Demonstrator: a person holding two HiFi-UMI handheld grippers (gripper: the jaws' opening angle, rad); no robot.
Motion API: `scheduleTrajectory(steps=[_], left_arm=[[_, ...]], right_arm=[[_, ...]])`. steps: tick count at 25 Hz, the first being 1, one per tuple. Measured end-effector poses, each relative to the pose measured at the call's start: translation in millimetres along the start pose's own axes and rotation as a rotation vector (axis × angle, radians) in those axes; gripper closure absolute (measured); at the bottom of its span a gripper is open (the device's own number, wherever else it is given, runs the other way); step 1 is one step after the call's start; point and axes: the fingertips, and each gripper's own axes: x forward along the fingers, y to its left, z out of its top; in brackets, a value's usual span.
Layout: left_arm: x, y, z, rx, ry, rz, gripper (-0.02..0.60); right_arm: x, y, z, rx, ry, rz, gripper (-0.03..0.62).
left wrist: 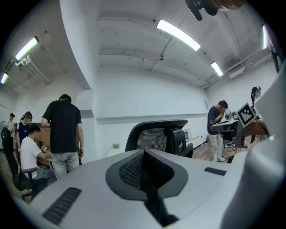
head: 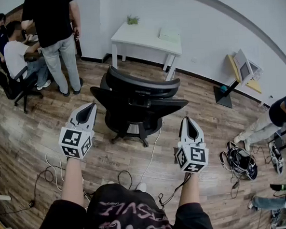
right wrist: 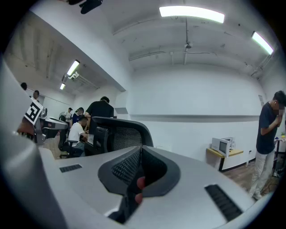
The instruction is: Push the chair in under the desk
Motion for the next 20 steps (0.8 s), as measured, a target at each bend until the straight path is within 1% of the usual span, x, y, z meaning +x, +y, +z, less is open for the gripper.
scheduleTrajectory(steps=[4, 9, 13, 20], left_arm=[[0.2, -0.3, -4.9, 0.013, 0.009, -0.008, 0.568], [-0.2, -0.4, -4.8, 0.025, 0.012, -0.019, 0.568], [0.5, 3.9, -6.6, 0.042, 0.02, -0.029, 0.566], [-5.4, 19.3, -8.0, 0.07, 0.018, -0.067, 0.566]], right_arm=[[-0.2, 5.3, -3.7, -0.002, 0.0, -0.002, 0.568], [-4.3, 5.9, 1.1, -0.001, -0.018, -0.002, 0.566], [-4.5, 9.2, 1.3, -0.01, -0.017, -0.001, 0.566], [-9.6, 26.5, 4.5, -0.037, -0.02, -0.013, 0.565]])
